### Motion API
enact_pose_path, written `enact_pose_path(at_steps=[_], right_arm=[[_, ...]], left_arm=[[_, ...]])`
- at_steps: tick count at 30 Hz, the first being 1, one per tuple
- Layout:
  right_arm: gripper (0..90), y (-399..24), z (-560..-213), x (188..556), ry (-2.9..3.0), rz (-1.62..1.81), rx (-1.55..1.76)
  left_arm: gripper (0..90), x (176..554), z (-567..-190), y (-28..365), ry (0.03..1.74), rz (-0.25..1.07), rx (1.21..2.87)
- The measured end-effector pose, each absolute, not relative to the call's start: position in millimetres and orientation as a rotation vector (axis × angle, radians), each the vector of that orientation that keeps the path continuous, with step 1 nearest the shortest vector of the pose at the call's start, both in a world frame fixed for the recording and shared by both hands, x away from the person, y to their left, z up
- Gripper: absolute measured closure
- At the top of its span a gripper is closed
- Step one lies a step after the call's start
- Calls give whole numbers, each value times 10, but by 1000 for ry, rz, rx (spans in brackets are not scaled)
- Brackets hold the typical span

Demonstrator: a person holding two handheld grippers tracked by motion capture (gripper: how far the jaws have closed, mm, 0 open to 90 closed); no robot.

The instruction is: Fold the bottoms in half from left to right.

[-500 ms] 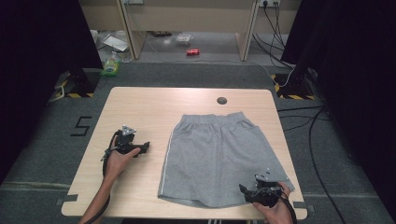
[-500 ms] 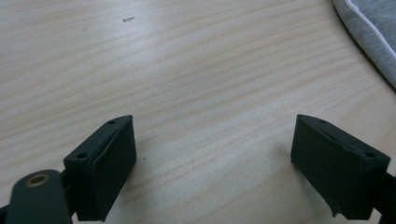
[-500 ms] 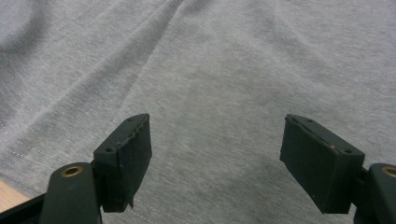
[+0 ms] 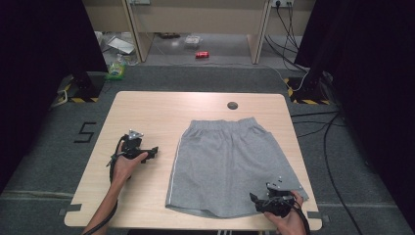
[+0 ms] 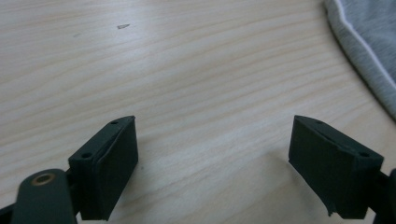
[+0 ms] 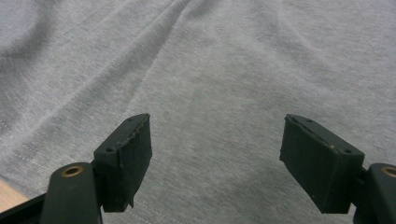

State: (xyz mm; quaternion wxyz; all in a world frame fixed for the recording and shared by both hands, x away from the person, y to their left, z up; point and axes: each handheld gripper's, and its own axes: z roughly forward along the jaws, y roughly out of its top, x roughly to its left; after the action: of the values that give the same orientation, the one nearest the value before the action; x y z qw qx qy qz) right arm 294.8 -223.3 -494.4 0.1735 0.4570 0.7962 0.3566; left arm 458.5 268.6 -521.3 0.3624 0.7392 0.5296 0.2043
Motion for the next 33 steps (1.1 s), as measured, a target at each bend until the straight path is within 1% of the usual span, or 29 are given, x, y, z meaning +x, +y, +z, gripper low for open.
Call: enact_pose_path(at_steps=[6,12,21,26,33], right_arm=[[254,-2223,-4945,2950,2260,1013,1291],[254,-2214,-4943,2951,2264,1019,1283],[254,-2216,-4948,2950,2271,1019,1285],[254,-2215,-4950,2952,2275,1021,1278],[255,-2214,-4955,2955,2278,1024,1283]], left_arm=[[151,4657,-5196,2615,1367,498,1893],[159,4801,-5090,2480,1358,483,1907],[194,5039,-4878,2132,1320,472,1921],[216,5170,-4841,2005,1336,440,1896],[255,5297,-4817,1797,1333,432,1914]])
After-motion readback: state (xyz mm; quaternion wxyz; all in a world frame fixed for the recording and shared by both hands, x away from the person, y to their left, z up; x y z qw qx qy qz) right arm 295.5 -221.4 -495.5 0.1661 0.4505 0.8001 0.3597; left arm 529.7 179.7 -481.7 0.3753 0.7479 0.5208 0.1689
